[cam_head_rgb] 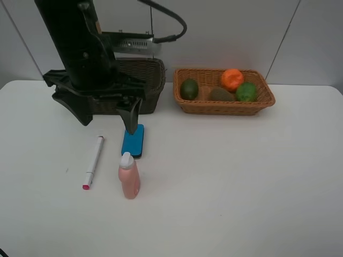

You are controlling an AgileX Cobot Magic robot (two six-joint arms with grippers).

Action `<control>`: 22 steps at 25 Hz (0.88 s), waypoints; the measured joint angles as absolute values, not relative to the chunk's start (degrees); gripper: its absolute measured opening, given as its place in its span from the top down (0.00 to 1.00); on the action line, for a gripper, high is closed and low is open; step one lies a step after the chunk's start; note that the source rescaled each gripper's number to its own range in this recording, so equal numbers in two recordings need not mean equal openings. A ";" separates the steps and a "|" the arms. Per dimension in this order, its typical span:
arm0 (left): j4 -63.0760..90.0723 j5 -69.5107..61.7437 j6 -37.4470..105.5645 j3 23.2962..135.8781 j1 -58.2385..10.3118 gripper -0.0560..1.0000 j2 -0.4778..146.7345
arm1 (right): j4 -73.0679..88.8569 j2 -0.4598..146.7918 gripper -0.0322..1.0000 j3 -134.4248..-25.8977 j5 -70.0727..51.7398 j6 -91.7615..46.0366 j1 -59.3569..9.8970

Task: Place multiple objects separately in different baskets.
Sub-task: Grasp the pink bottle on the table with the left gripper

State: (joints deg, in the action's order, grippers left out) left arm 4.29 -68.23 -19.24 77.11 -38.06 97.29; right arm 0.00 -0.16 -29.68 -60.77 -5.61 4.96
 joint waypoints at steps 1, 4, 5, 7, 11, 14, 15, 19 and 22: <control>4.53 -67.51 -19.74 76.24 -38.62 0.00 97.29 | 0.00 -0.16 0.00 -29.68 -60.77 -5.61 4.96; 5.36 -65.68 -22.07 73.77 -40.03 0.00 97.29 | 0.00 -0.16 0.00 -29.68 -60.77 -5.61 4.96; 5.54 -65.02 -22.62 72.96 -40.19 0.00 97.29 | 0.00 -0.16 0.00 -29.68 -60.77 -5.61 4.96; 5.55 -63.12 -23.45 70.86 -40.59 0.00 97.24 | 0.00 -0.16 0.00 -29.68 -60.77 -5.61 4.96; 5.49 -58.82 -25.17 66.82 -40.85 0.00 97.24 | 0.00 -0.16 0.00 -29.68 -60.77 -5.61 4.96; 5.30 -55.67 -25.63 64.44 -41.04 0.00 97.50 | 0.00 -0.16 0.00 -29.68 -60.77 -5.61 4.96; 5.30 -54.75 -25.63 63.95 -41.03 0.00 97.81 | 0.00 -0.16 0.00 -29.68 -60.77 -5.61 4.96; 5.35 -52.00 -25.38 63.59 -41.03 0.00 100.68 | 0.00 -0.16 0.00 -29.68 -60.77 -5.59 4.96; 5.35 -48.77 -24.75 63.46 -41.03 0.00 103.41 | 0.00 -0.16 0.00 -29.68 -60.77 -5.59 4.96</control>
